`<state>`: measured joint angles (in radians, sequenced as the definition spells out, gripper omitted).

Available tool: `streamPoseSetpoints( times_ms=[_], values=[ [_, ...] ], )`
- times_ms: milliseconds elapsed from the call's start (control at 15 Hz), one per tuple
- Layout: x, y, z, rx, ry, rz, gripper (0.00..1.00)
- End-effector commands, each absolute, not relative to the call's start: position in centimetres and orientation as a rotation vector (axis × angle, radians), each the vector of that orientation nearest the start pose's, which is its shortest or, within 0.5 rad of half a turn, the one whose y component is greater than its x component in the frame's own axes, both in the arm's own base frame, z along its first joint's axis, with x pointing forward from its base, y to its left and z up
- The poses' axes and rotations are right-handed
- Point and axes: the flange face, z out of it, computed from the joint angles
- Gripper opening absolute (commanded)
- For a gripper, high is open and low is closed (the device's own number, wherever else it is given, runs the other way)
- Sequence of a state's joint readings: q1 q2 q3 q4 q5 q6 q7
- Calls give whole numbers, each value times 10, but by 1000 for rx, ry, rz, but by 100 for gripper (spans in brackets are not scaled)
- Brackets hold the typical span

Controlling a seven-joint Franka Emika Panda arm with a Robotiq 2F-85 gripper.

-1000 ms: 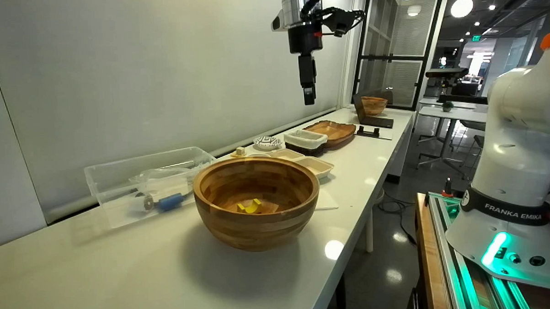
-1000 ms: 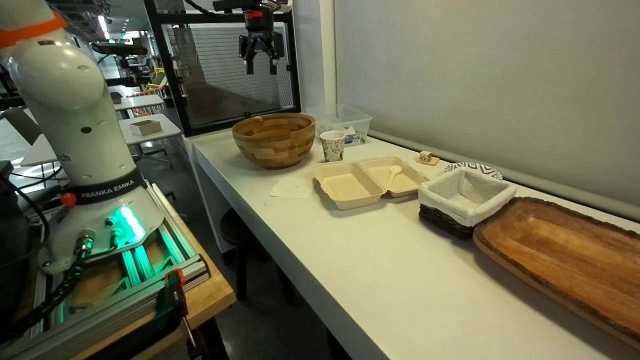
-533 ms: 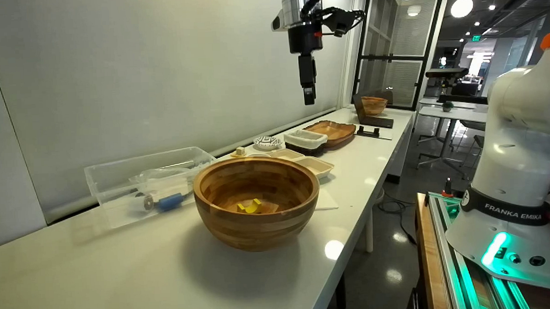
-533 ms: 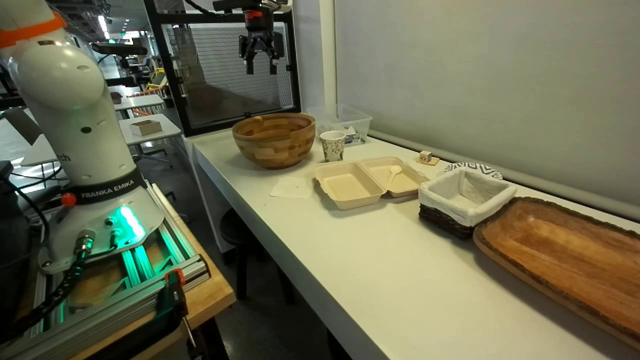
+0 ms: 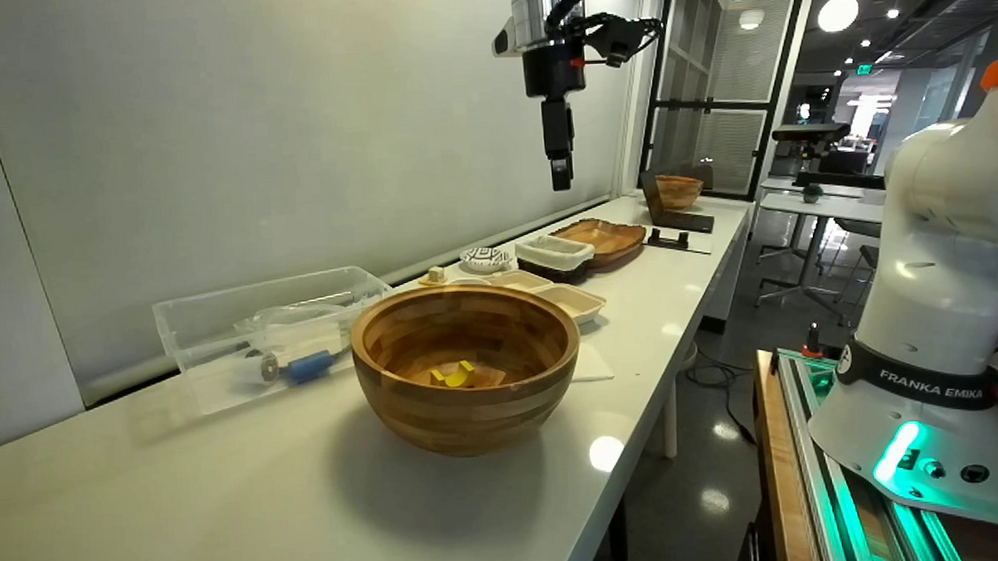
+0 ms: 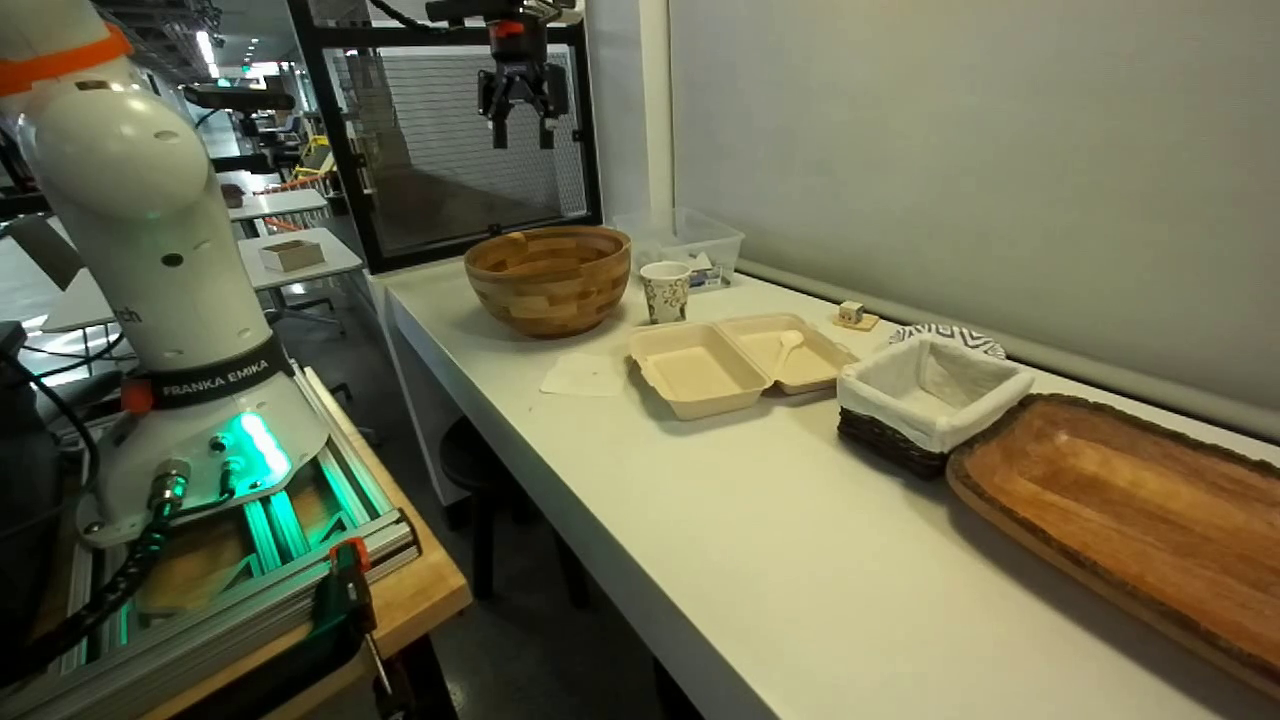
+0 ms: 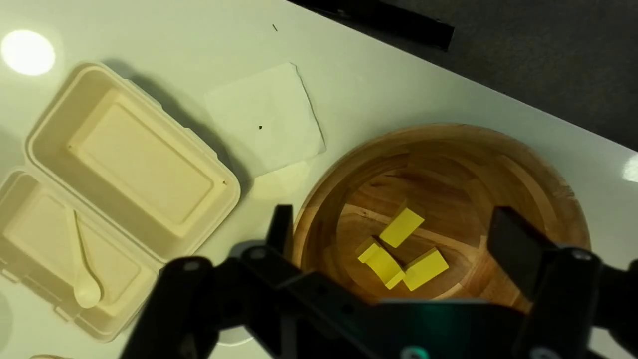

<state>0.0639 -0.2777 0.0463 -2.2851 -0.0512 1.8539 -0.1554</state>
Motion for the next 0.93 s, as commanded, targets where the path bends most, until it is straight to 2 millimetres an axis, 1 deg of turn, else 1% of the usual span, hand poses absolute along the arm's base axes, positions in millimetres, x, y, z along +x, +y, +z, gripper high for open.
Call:
streamPoseSetpoints(
  times_ms=[0, 733, 867],
  values=[
    [444, 46, 453, -3158, -446, 249, 100],
    [444, 46, 453, -3158, -446, 249, 100],
    [450, 34, 453, -3152, -489, 196, 100]
  ],
)
